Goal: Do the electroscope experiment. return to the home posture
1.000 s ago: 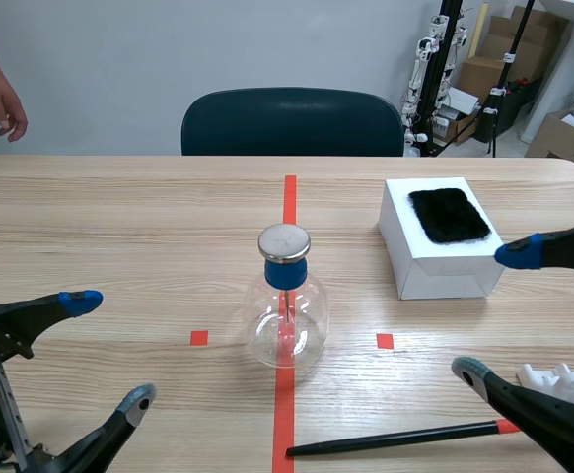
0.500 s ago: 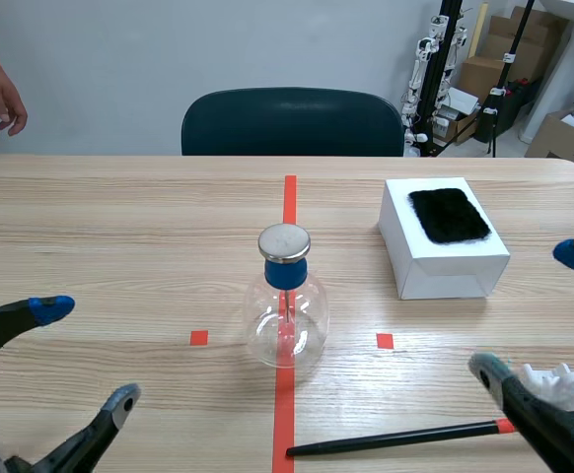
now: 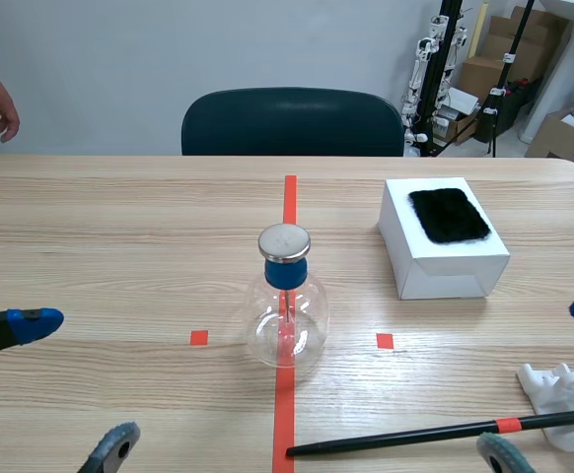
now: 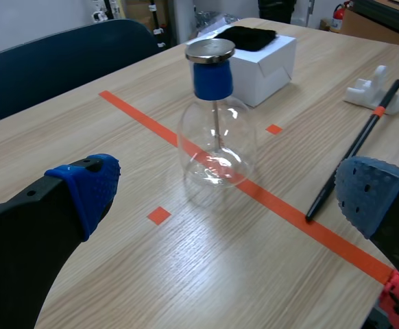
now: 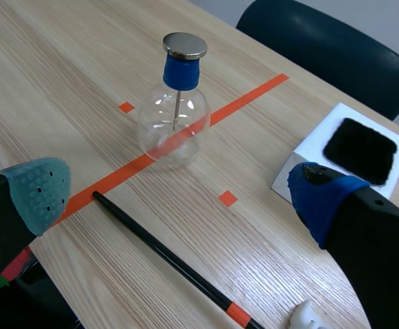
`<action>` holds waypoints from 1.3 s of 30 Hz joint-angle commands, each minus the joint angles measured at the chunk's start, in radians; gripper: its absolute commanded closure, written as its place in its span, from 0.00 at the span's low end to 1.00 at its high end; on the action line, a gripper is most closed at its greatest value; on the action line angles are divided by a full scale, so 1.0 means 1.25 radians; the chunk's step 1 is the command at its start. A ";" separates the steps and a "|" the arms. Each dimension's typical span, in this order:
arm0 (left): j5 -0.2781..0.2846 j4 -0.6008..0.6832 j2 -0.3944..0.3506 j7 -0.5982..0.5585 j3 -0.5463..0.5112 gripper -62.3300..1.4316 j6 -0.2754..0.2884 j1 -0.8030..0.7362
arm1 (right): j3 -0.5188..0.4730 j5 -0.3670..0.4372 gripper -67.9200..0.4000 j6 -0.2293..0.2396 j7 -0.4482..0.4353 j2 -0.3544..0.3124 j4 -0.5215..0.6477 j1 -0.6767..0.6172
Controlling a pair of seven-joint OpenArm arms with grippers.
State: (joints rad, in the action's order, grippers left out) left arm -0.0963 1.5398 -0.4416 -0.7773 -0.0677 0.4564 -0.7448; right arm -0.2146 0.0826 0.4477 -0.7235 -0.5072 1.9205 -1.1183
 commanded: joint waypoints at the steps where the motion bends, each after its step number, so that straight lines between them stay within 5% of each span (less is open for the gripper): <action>1: 0.006 0.015 -0.009 -0.001 0.004 0.00 -0.010 -0.022 | -0.002 0.011 0.00 -0.004 -0.017 -0.002 0.013 0.001; 10: 0.007 0.080 -0.030 0.027 0.018 0.00 -0.036 -0.089 | -0.002 -0.052 0.00 -0.006 -0.022 -0.002 0.030 -0.012; 13: 0.040 0.090 -0.055 0.027 0.035 0.00 -0.055 -0.111 | -0.002 -0.067 0.00 -0.006 -0.023 -0.002 0.040 -0.012; 39: 0.149 0.095 -0.171 0.012 0.067 0.00 -0.105 -0.133 | -0.002 -0.065 0.00 -0.012 0.017 -0.002 0.043 0.006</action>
State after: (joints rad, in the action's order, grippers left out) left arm 0.0849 1.6390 -0.6540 -0.7456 0.0135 0.3244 -0.9077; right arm -0.2146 -0.0147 0.4370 -0.6876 -0.5072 1.9575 -1.1164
